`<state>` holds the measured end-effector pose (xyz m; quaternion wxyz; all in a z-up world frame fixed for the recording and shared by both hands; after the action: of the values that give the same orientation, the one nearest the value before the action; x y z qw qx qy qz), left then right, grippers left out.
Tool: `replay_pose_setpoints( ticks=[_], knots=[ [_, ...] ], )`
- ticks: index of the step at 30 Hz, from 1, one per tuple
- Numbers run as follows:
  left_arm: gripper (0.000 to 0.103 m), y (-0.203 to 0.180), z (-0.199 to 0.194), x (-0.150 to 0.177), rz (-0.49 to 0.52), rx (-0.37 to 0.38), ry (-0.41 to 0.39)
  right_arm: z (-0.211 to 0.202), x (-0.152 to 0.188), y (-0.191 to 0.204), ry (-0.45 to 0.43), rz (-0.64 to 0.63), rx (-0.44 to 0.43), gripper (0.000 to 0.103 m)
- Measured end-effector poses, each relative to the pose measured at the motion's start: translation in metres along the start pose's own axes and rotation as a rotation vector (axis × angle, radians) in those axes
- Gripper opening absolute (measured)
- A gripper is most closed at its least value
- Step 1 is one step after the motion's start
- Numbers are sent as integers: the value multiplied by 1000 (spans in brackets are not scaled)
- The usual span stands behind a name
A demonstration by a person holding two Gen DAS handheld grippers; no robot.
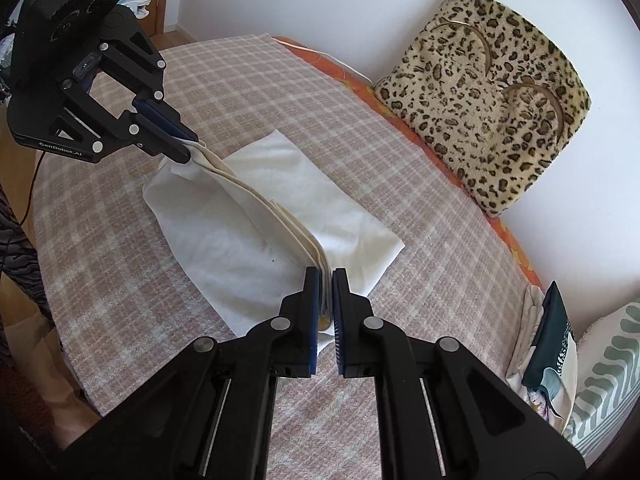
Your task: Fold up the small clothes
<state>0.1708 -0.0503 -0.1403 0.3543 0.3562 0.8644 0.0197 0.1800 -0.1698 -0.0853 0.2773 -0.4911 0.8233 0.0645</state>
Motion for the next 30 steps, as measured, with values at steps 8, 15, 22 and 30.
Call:
replay_pose_setpoints(
  ticks=[8, 15, 22, 30],
  knots=[
    [5, 28, 40, -16, -51, -22, 31, 40, -8, -46, 33, 16, 14, 7],
    [5, 45, 72, -20, -73, -34, 73, 81, -6, -66, 82, 37, 4, 7],
    [25, 78, 70, -20, -178, -114, 95, 97, 0, -78, 109, 143, 4, 7],
    [25, 75, 27, -22, -284, -99, 3, 37, -5, -61, -109, 311, -37, 18]
  ],
)
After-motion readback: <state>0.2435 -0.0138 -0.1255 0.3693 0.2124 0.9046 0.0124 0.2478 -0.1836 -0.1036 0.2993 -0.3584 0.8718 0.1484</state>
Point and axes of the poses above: each gripper's, at about its wrist camera, not at the fingertips, and z roughly the way its jaws point, y to its left, x to its underside, the point moved 10 cm from there along z, roughly the way its jaws point, and after that the axes turned 9 degrees about -x, right-handed, at the moved point
